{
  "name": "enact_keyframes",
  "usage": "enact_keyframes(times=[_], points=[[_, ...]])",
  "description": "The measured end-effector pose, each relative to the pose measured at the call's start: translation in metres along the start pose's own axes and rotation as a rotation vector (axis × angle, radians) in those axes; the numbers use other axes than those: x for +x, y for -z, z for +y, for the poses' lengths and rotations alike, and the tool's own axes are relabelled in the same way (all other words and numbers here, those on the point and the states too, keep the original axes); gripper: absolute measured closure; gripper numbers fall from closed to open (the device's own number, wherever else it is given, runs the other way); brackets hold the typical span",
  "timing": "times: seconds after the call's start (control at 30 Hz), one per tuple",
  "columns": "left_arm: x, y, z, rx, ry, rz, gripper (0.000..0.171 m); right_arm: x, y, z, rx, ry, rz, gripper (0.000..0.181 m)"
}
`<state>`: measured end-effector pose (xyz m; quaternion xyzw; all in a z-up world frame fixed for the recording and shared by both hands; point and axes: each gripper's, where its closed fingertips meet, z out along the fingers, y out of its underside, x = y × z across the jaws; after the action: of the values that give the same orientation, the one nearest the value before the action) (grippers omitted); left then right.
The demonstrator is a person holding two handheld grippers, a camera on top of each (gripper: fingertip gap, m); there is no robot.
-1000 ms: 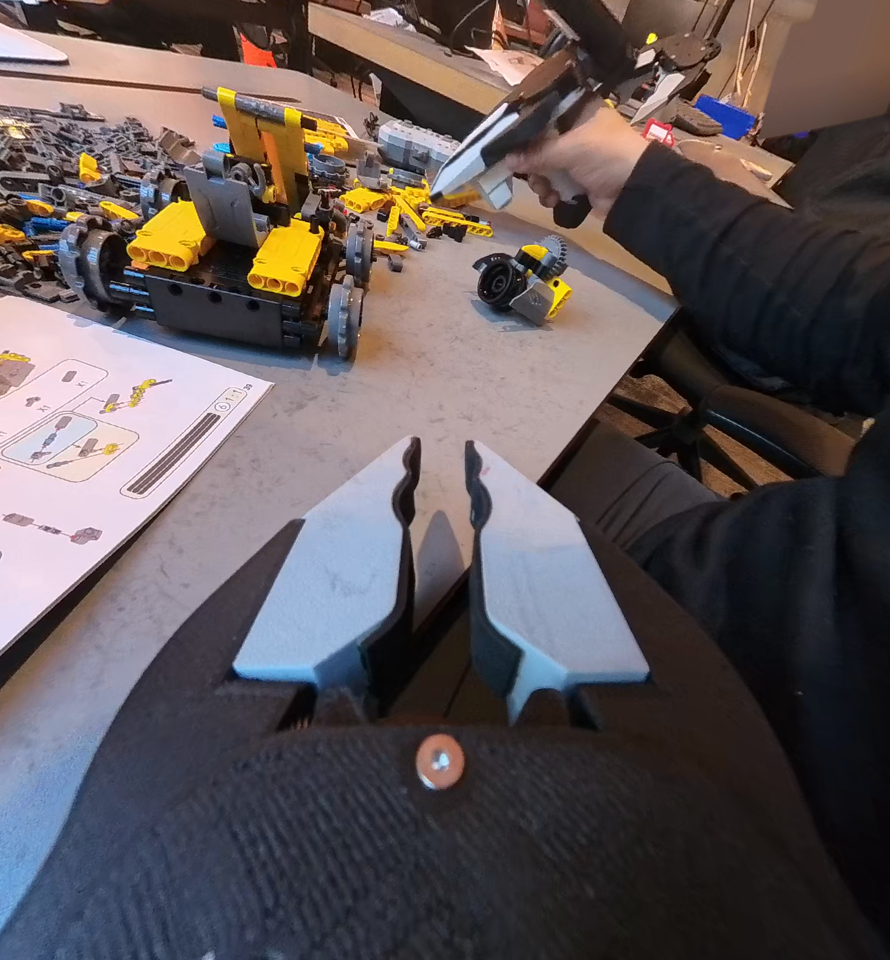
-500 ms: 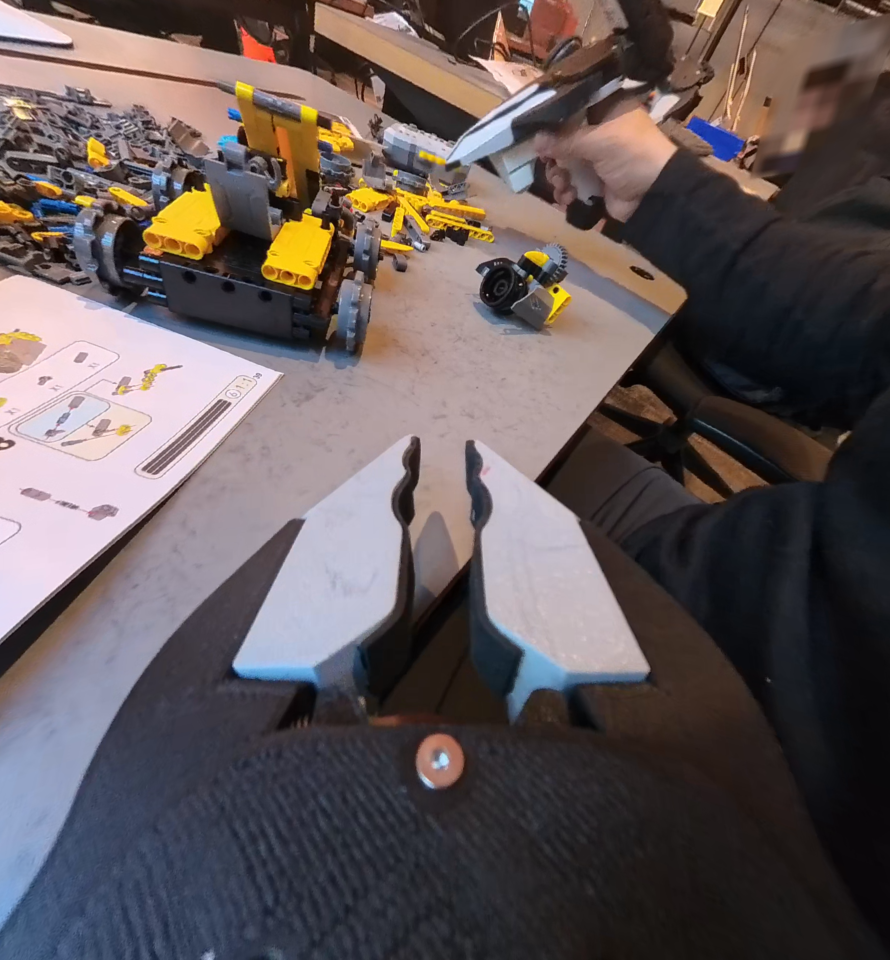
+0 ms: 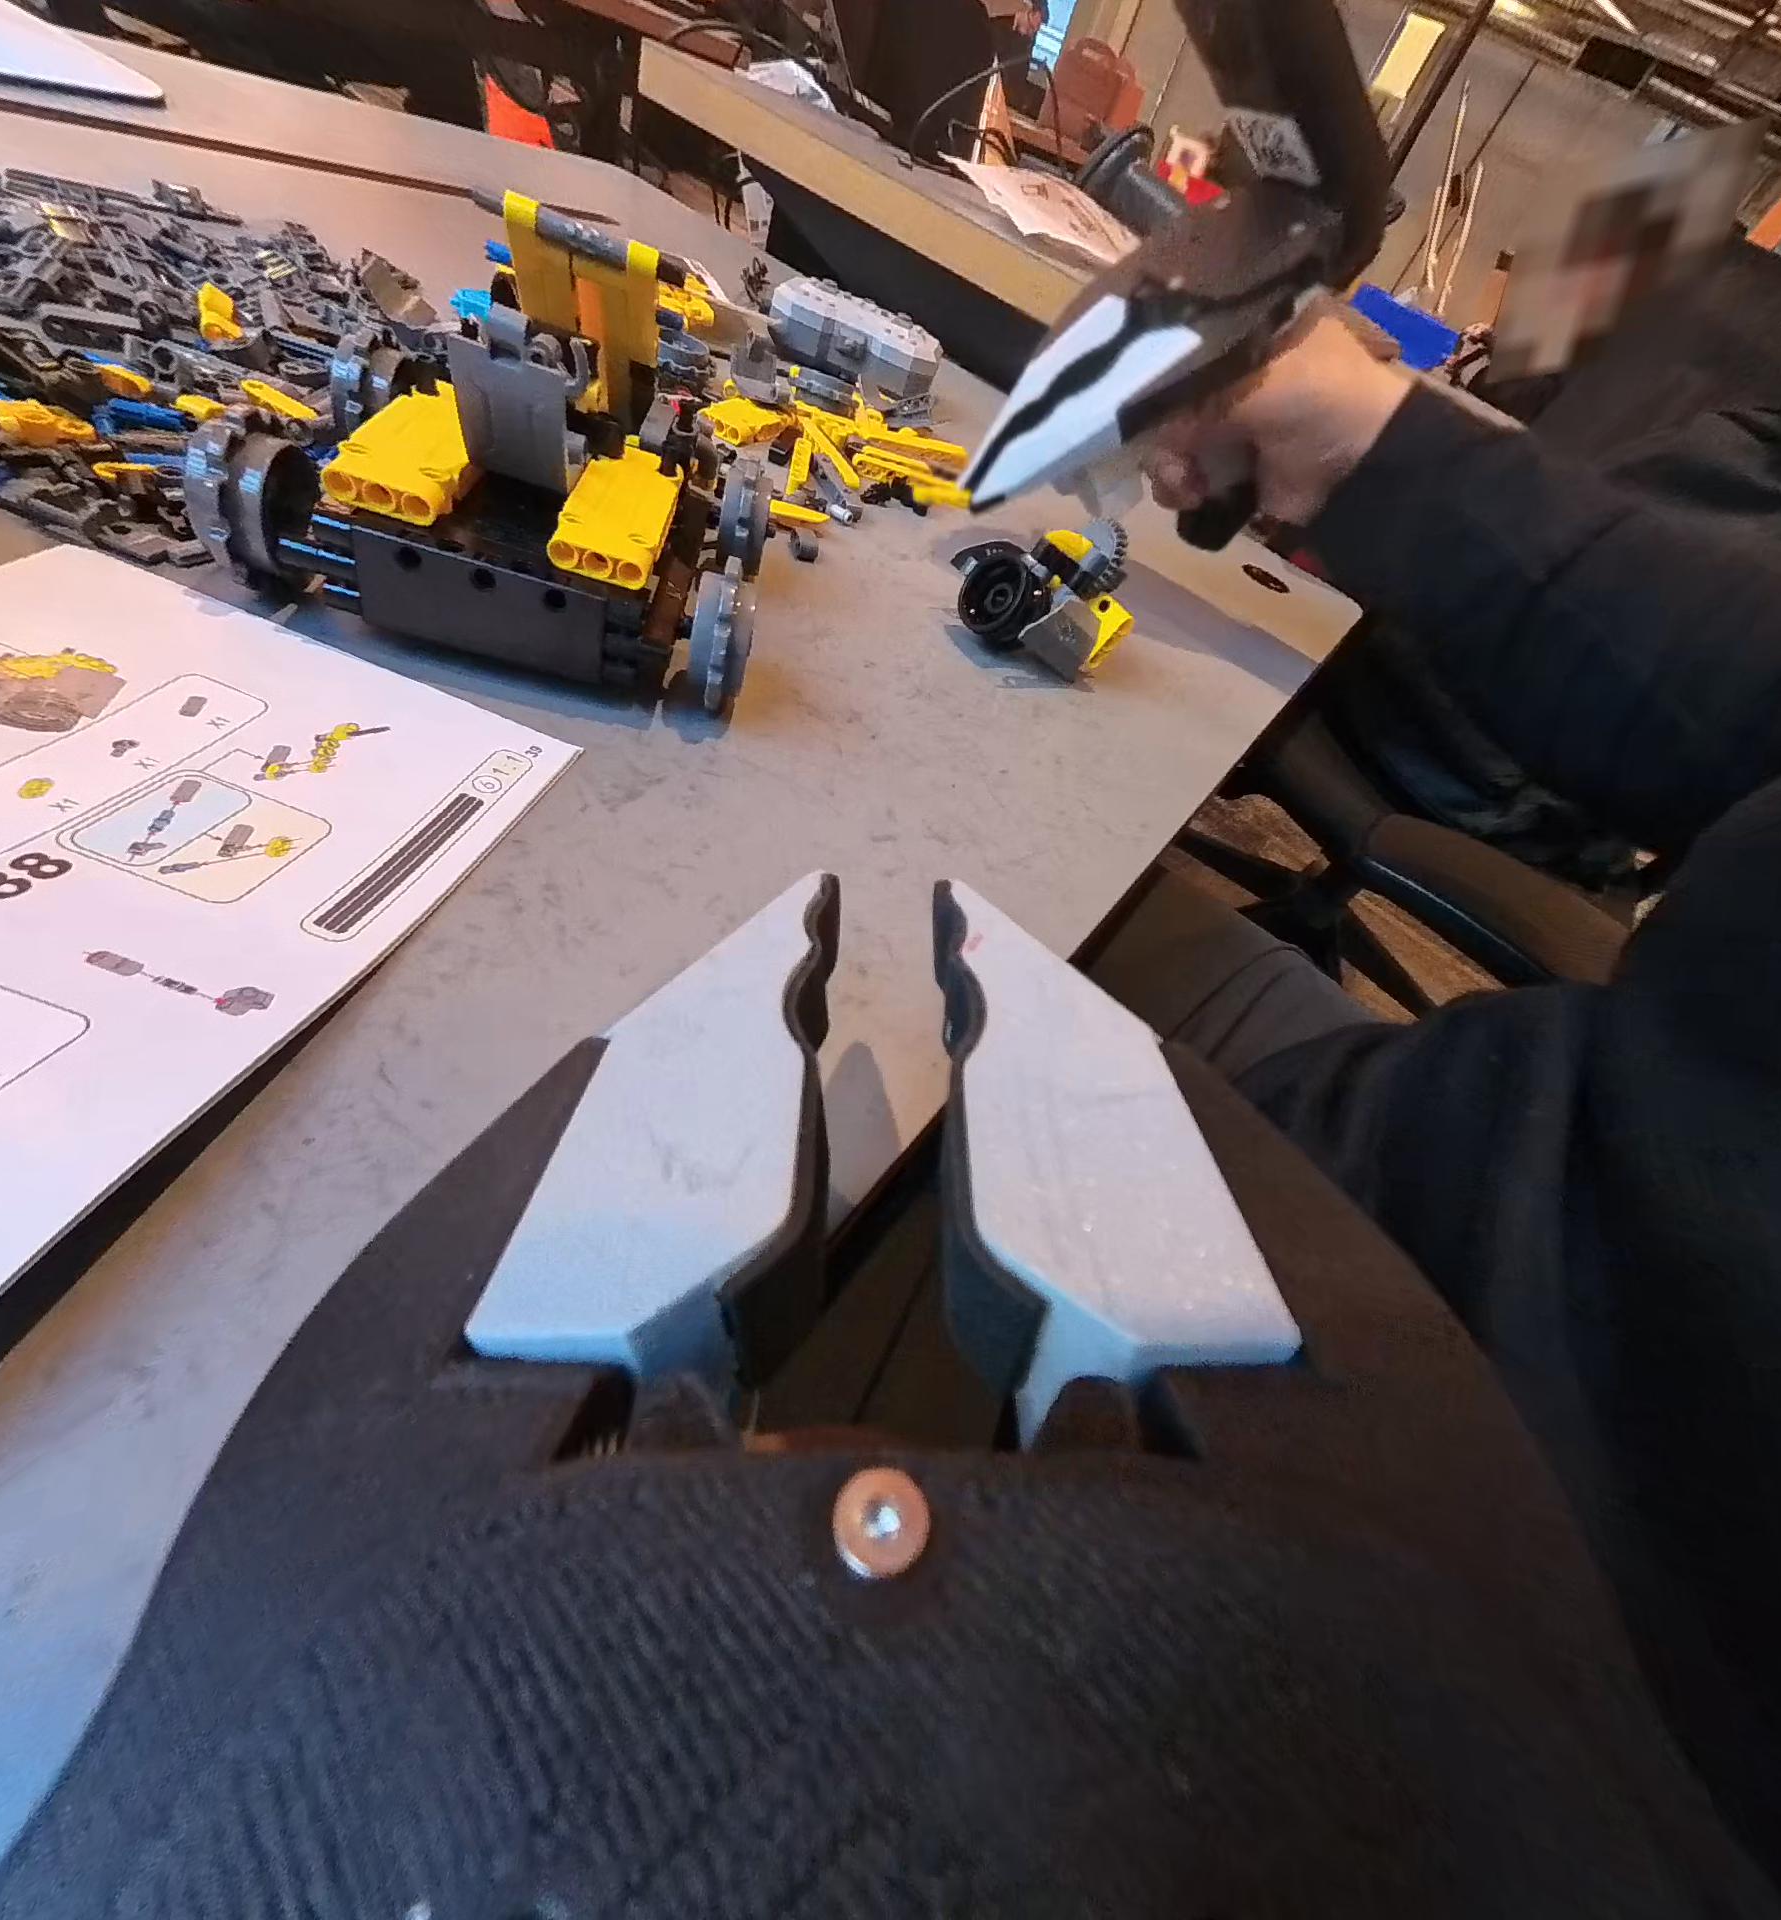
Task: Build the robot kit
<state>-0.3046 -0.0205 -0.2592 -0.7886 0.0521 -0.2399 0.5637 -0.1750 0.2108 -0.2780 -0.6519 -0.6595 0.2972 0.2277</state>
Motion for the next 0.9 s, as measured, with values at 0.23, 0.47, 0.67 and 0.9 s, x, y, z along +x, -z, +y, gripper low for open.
enact_keyframes(times=[0.23,0.47,0.67,0.9], points=[[0.002,-0.007,0.004,-0.023,-0.020,-0.002,0.157,-0.015,-0.006,0.028,-0.092,0.078,0.000,0.168],[0.006,-0.013,0.005,-0.035,-0.105,-0.030,0.156,-0.005,0.022,0.028,-0.008,0.058,0.069,0.163],[0.007,-0.020,0.006,-0.045,-0.149,-0.053,0.155,0.001,0.049,0.030,0.102,-0.021,0.169,0.161],[0.021,-0.029,0.008,-0.053,-0.185,-0.039,0.153,-0.002,0.057,0.028,0.229,-0.103,0.243,0.142]])
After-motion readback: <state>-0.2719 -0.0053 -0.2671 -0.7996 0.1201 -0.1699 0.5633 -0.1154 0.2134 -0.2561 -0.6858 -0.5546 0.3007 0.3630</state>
